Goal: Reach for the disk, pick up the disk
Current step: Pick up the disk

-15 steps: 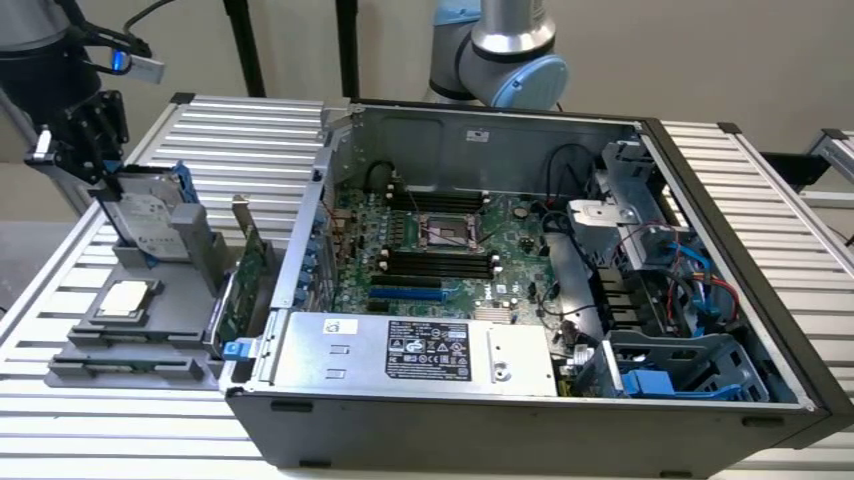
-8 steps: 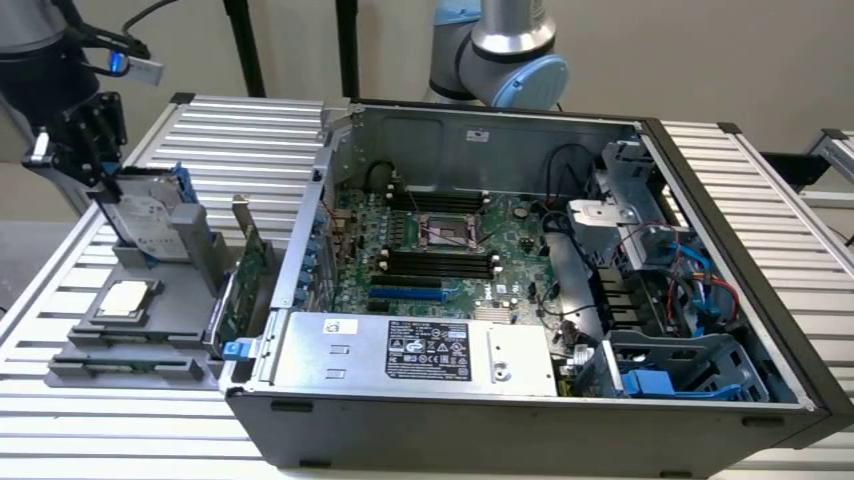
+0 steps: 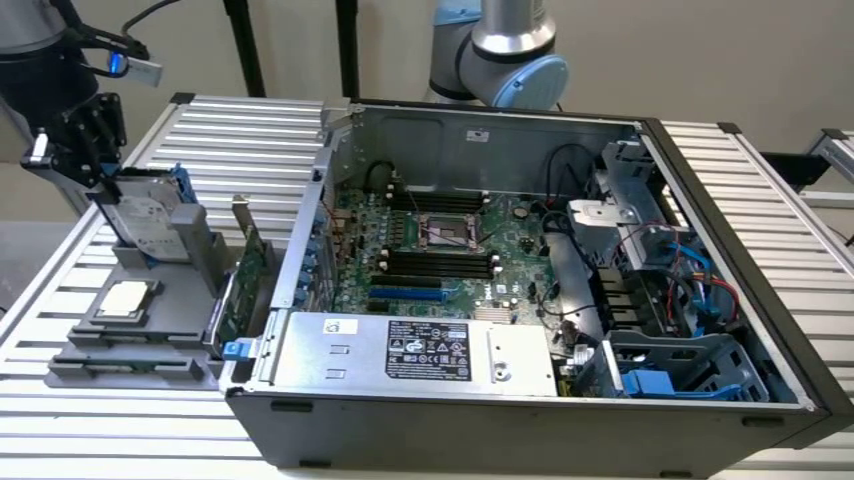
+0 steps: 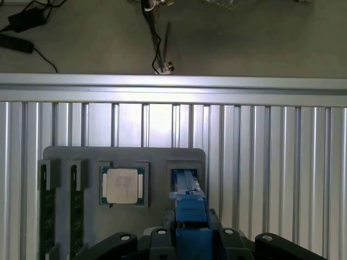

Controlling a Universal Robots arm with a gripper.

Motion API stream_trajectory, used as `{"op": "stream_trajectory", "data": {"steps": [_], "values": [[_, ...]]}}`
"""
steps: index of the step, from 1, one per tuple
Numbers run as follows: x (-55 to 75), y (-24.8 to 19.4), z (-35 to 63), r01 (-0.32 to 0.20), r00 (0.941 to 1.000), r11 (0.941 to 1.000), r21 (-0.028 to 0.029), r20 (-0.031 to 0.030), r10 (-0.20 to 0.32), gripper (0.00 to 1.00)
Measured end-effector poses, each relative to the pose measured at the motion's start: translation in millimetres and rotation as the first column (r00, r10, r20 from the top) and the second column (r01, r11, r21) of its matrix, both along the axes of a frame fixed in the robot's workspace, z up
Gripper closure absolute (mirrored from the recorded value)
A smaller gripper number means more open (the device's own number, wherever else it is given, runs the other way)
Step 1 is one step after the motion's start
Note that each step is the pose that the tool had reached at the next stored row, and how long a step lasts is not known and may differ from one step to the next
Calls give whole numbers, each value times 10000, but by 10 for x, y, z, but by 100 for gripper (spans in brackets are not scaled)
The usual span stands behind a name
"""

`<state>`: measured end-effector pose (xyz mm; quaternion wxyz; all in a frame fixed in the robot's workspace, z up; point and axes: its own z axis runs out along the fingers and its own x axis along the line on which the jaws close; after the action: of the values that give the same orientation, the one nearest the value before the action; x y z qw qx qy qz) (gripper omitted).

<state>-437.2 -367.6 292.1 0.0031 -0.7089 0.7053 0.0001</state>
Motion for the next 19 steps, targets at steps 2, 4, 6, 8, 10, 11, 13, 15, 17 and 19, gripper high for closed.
{"op": "stream_trajectory", "data": {"steps": [2,4,6,8,10,11,13,15,17,19], "values": [[0,0,0,0,10000,10000,0,0,0,67],[0,0,0,0,10000,10000,0,0,0,67],[0,0,1,0,10000,10000,1,1,0,67],[0,0,26,0,10000,10000,1,3,0,67],[2,0,72,-1,10000,10000,-1,-2,1,67],[5,0,103,-1,10000,10000,0,0,1,67],[12,0,187,-3,10000,10000,1,0,3,67],[23,0,276,-5,10000,10000,1,0,5,67],[36,0,366,-9,10000,10000,1,0,9,67],[50,0,460,-16,10000,10000,0,-1,16,67]]}}
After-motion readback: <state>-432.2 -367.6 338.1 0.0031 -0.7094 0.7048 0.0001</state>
